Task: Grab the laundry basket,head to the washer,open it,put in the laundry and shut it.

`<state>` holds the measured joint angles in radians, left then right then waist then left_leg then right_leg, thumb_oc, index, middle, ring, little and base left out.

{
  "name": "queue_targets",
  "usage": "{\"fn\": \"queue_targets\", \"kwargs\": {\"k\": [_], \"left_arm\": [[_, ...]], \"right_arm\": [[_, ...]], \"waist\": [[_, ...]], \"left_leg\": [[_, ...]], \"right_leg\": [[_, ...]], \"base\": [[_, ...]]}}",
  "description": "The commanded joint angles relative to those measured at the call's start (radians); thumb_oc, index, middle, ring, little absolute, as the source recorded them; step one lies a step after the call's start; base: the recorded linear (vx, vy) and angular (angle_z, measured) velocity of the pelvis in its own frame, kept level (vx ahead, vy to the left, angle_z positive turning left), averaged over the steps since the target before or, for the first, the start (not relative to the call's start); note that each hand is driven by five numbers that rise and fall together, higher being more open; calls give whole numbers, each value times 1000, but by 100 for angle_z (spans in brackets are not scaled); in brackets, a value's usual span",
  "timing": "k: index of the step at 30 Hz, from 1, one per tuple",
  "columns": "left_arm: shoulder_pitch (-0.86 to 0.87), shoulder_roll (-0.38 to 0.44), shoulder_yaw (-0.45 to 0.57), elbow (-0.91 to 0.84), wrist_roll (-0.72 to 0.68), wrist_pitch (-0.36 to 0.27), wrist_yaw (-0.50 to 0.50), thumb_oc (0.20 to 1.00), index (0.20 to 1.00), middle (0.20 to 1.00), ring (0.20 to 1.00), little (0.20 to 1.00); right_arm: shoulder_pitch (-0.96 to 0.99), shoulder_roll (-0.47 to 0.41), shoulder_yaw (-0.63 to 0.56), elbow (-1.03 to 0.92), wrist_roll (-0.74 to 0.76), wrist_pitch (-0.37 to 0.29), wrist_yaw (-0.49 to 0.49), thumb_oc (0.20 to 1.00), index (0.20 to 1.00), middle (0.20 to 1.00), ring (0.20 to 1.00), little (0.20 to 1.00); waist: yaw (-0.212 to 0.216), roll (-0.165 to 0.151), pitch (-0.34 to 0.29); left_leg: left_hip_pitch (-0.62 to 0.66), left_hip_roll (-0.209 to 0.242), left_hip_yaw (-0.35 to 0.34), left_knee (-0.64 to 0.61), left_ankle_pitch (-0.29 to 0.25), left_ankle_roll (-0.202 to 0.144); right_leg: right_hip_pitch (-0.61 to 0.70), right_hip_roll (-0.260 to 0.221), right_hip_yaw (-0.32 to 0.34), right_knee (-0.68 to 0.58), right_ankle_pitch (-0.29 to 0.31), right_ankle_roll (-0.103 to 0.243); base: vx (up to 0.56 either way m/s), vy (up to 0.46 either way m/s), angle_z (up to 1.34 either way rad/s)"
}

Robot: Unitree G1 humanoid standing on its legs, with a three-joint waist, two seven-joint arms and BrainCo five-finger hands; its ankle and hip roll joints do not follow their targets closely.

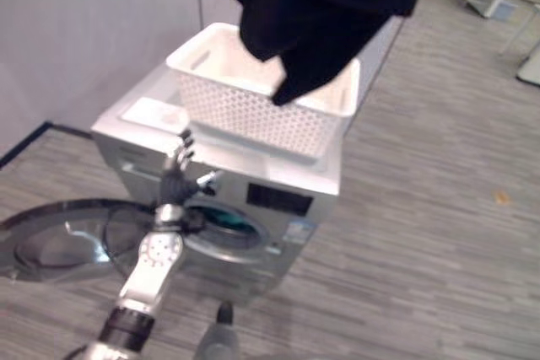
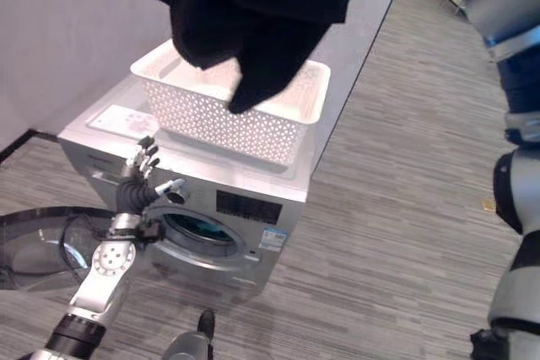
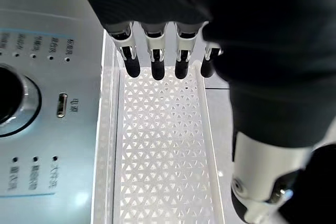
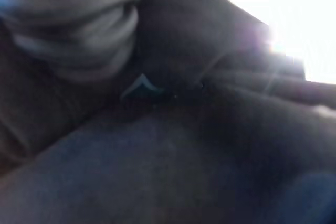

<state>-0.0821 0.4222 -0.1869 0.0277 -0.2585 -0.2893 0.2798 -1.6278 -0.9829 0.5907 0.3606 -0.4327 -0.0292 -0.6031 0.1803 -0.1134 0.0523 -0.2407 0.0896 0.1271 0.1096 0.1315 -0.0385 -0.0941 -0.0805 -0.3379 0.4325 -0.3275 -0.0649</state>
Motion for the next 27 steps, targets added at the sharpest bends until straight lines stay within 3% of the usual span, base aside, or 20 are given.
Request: {"fn": "queue_targets", "kwargs": {"k": [1, 9, 12, 18, 27], "left_arm": [[-62, 33, -5, -64, 55, -14, 6, 1000, 1000, 1000, 1000, 1000], [-73, 39, 8, -100, 117, 19, 27, 1000, 1000, 1000, 1000, 1000], [-109, 47, 13, -130, 197, 43, 50, 1000, 1000, 1000, 1000, 1000], [-159, 37, -1, -147, 209, 50, 63, 1000, 1000, 1000, 1000, 1000], [-141, -11, -25, -132, 215, 81, 64, 1000, 1000, 1000, 1000, 1000]], "right_arm": [[37, -45, -143, -66, -1, 12, -23, 200, 200, 200, 200, 200], [146, 4, -226, -185, -32, 1, 14, 200, 200, 200, 200, 200], [205, 72, -271, -231, -22, -6, 27, 200, 200, 200, 200, 200], [255, 123, -302, -275, -23, -8, 41, 200, 200, 200, 200, 200], [463, 230, -373, -424, 38, -59, 120, 200, 200, 200, 200, 200]], "waist": [[20, -36, 8], [24, -20, 5], [26, -6, 5], [22, 9, 10], [7, 42, 18]], "left_leg": [[-71, 31, 5, 46, 11, -12], [-55, 34, -17, 20, 49, -20], [-42, 39, -22, 1, 73, -26], [-39, 48, -29, -18, 109, -35], [-32, 71, -46, -20, 153, -47]], "right_leg": [[312, 55, 2, -315, 58, 91], [320, 67, -12, -302, 48, 76], [322, 70, -17, -296, 42, 71], [311, 85, -25, -272, 35, 57], [307, 104, -34, -220, 1, 30]], "base": [[-61, -36, 21], [-26, -17, 11], [-24, -8, 5], [-51, -25, 9], [-50, -10, 6]]}}
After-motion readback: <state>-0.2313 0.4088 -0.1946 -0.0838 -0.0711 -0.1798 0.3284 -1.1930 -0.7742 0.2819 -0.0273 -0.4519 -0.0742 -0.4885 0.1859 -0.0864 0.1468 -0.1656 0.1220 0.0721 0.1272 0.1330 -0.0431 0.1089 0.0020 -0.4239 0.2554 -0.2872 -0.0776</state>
